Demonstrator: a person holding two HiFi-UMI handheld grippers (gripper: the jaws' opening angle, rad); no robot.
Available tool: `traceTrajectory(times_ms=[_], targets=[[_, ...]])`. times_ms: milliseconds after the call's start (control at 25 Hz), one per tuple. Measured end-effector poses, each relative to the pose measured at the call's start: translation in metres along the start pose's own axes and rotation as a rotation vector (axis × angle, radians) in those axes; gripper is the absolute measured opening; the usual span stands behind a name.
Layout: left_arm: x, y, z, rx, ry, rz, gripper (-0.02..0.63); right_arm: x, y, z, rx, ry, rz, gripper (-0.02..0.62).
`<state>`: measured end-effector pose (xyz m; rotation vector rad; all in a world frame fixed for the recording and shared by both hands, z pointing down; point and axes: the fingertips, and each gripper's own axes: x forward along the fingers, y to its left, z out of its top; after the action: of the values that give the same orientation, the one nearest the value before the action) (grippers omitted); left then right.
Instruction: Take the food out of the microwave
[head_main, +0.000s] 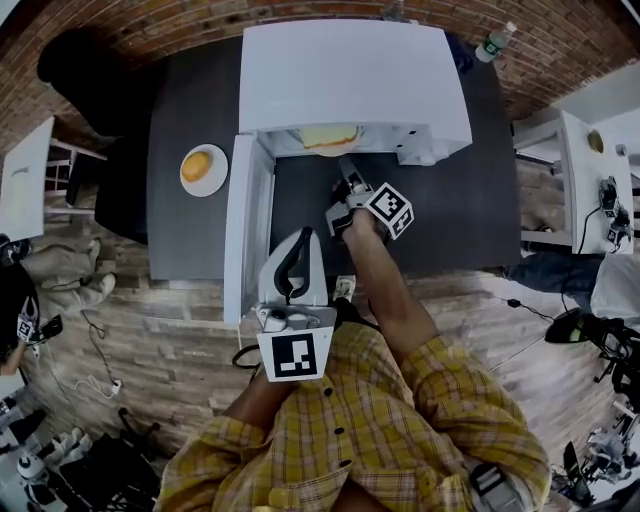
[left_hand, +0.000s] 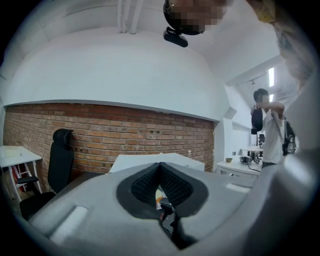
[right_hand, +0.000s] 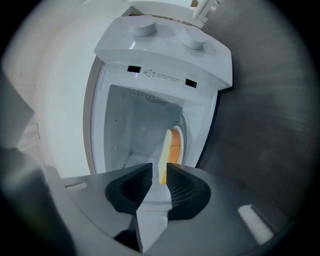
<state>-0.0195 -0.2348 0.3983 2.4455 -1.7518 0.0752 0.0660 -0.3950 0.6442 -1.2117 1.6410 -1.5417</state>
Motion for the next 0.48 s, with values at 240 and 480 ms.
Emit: traceTrajectory(times_ms=[240, 480], targets=[[0.002, -0.002, -0.008, -0.034, 0.011, -0.005, 0.002, 0.014, -0.014, 0.0, 0.135, -0.028, 0.02, 0.084], [0.004, -0.006, -0.014, -0.042, 0.024, -0.021, 0.002, 0.022, -0.029, -0.005, 0.254, -0.041, 0.033, 0.095]])
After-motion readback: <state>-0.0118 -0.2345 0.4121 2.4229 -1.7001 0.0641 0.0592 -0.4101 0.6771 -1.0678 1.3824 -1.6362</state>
